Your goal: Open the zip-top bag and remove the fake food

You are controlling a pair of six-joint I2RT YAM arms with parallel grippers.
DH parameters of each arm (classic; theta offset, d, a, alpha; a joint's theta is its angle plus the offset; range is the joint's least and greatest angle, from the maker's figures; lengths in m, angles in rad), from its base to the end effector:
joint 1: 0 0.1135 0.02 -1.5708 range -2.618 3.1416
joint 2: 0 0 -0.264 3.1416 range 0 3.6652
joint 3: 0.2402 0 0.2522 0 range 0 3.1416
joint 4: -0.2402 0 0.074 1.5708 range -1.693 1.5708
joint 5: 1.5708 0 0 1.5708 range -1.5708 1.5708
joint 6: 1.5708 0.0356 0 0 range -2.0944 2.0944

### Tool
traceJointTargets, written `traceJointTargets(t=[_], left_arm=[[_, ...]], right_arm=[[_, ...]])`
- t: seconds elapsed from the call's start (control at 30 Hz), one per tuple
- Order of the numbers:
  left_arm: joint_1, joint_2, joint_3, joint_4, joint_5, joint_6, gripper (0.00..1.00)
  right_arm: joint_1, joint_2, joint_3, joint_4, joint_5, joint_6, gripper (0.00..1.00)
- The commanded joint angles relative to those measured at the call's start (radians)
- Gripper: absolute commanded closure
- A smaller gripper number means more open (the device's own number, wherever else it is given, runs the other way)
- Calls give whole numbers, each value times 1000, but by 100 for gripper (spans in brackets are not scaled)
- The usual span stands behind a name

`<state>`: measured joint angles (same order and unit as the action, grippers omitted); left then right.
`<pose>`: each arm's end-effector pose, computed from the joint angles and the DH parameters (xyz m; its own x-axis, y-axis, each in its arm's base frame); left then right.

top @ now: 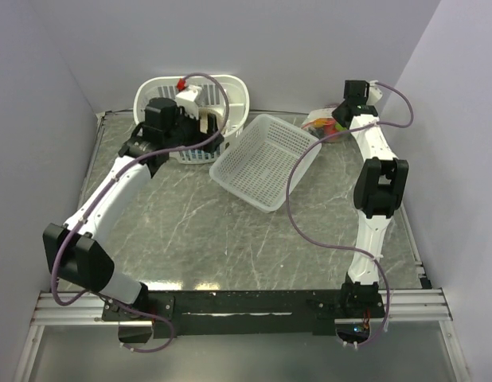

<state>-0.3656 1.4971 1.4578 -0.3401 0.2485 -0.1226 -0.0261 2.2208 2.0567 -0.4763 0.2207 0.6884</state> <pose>0.3223 -0.1328 0.3869 -0.4118 0.0307 -0.9108 0.5134 0.8335 -0.2040 0.5181 -0.0213 0.2779 -0.3336 0.6288 -0.7023 0.5347 0.7398 0.4084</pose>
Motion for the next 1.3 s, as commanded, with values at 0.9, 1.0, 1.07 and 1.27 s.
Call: traceJointTargets(t=[0.9, 1.0, 1.07, 1.27], left_arm=[[-121, 197, -307, 113, 38, 41, 10], [-121, 158, -326, 46, 116, 57, 15], [-122, 135, -333, -20, 197, 83, 16], [-148, 45, -315, -279, 463, 224, 10]], right_arm=[[22, -618, -419, 276, -152, -132, 100], [22, -618, -389, 234, -168, -118, 100], [50, -625, -386, 214, -172, -115, 100], [100, -668, -423, 185, -167, -110, 100]])
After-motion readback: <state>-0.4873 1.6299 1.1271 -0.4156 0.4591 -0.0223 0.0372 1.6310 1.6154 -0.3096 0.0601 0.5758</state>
